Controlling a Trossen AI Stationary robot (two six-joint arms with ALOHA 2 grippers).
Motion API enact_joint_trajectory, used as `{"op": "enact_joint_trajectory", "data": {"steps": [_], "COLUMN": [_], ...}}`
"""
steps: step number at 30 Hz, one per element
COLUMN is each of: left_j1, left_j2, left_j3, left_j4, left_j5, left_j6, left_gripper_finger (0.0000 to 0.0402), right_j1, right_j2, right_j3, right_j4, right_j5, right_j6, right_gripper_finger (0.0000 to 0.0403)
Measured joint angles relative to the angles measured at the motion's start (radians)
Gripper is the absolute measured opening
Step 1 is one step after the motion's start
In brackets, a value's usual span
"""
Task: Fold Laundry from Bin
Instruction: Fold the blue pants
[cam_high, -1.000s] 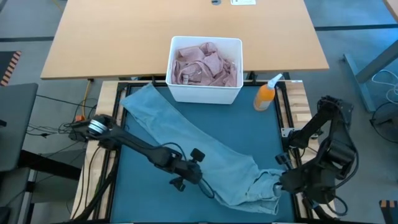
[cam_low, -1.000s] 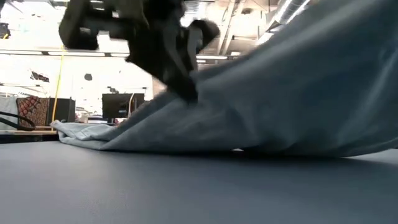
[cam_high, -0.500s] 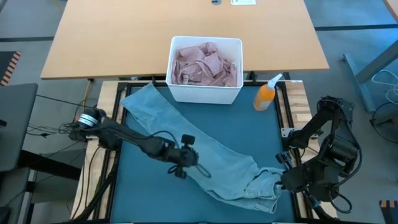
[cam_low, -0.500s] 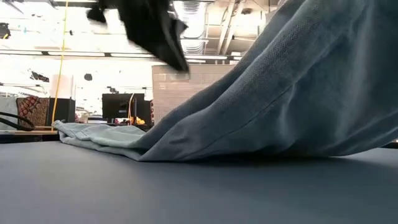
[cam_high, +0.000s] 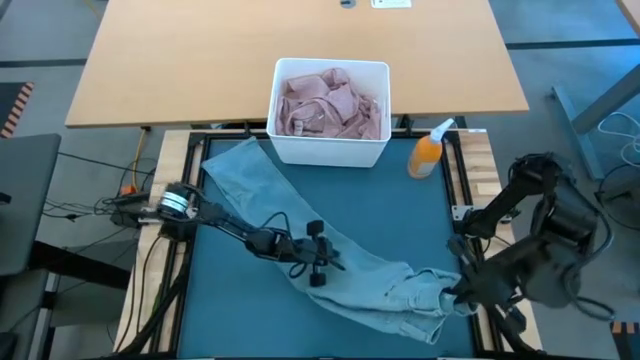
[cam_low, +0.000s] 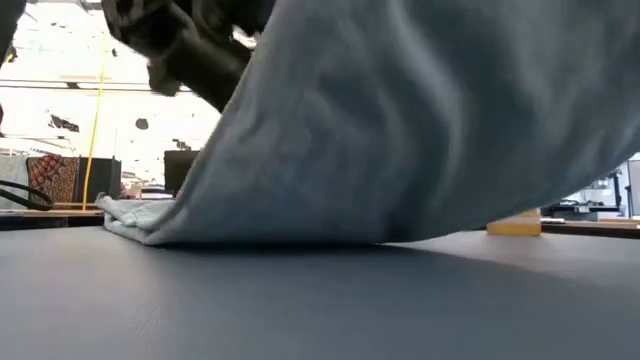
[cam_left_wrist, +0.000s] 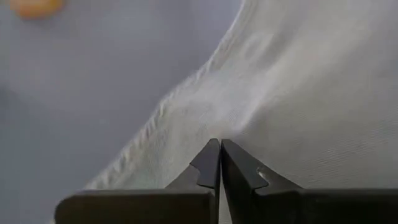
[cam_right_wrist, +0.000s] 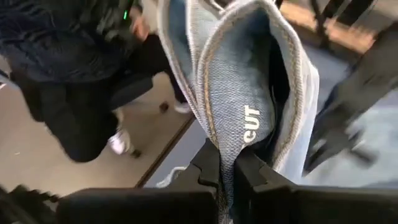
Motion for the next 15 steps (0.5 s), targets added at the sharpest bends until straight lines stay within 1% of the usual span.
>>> {"op": "enact_joint_trajectory", "data": {"steps": [5,8,10,13,15], "left_j1": [-0.015,-0.029,-0.038,-0.044,-0.046], "left_j2": [0.107,0.162,0.187,0.169,0.147], "left_j3": [0.089,0.159,0.209,0.256,0.268], "left_j4": [0.092,0.106,0.086,0.003,0.015], "left_j5": [0.009,0.063,0.087,0.07,0.078], "left_j6": [-0.045,-0.061,-0.042,-0.007,-0.002], "left_gripper_finger": [0.0,0.0,0.0,0.0,0.0], "right_j1": [-0.045,-0.085,-0.113,-0.152,-0.171], "right_j2": [0.009,0.009,0.009,0.009,0.009], "right_j3": [0.093,0.135,0.158,0.185,0.202], "right_j4": [-0.017,-0.03,-0.029,-0.029,-0.032], "right_j5": [0.024,0.031,0.034,0.033,0.029], "right_j6": [-0.137,-0.225,-0.281,-0.331,-0.358], "right_gripper_finger": [0.0028,0.0028,0.0028,0.0028,0.0028]}}
